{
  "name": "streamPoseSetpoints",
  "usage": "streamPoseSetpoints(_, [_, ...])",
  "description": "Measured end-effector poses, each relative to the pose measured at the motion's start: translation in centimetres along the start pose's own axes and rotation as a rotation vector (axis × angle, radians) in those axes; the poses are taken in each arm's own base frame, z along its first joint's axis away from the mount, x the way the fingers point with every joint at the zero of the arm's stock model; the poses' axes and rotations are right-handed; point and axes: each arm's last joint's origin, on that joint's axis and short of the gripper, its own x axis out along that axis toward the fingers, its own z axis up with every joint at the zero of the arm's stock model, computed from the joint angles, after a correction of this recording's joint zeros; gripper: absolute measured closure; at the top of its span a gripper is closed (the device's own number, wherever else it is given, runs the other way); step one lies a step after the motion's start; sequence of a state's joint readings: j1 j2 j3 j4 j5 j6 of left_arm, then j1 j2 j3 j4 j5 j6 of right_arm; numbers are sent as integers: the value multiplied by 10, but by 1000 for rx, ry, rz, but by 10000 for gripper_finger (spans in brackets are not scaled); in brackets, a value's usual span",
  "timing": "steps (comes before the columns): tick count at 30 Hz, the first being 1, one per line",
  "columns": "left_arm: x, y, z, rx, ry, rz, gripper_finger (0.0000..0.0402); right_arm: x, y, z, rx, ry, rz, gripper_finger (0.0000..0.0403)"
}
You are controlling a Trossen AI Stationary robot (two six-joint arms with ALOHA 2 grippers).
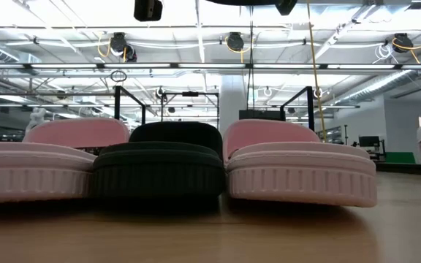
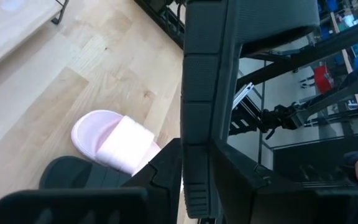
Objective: Pick and place slides into the shelf
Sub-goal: Put the right black slide on the shelf
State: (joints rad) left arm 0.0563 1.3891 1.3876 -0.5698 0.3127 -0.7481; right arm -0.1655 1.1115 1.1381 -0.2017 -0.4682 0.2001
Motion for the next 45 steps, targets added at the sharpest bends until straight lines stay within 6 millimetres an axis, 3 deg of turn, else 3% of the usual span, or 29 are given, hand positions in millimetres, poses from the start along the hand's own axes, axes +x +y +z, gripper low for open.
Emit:
streamPoseSetpoints(31, [2, -6, 2, 9, -2, -81, 315, -2, -3, -4, 41, 41, -14, 403])
streamPoseSetpoints(45, [43, 9, 1, -1, 122, -82, 315, -1, -3, -6, 57, 62, -8, 403])
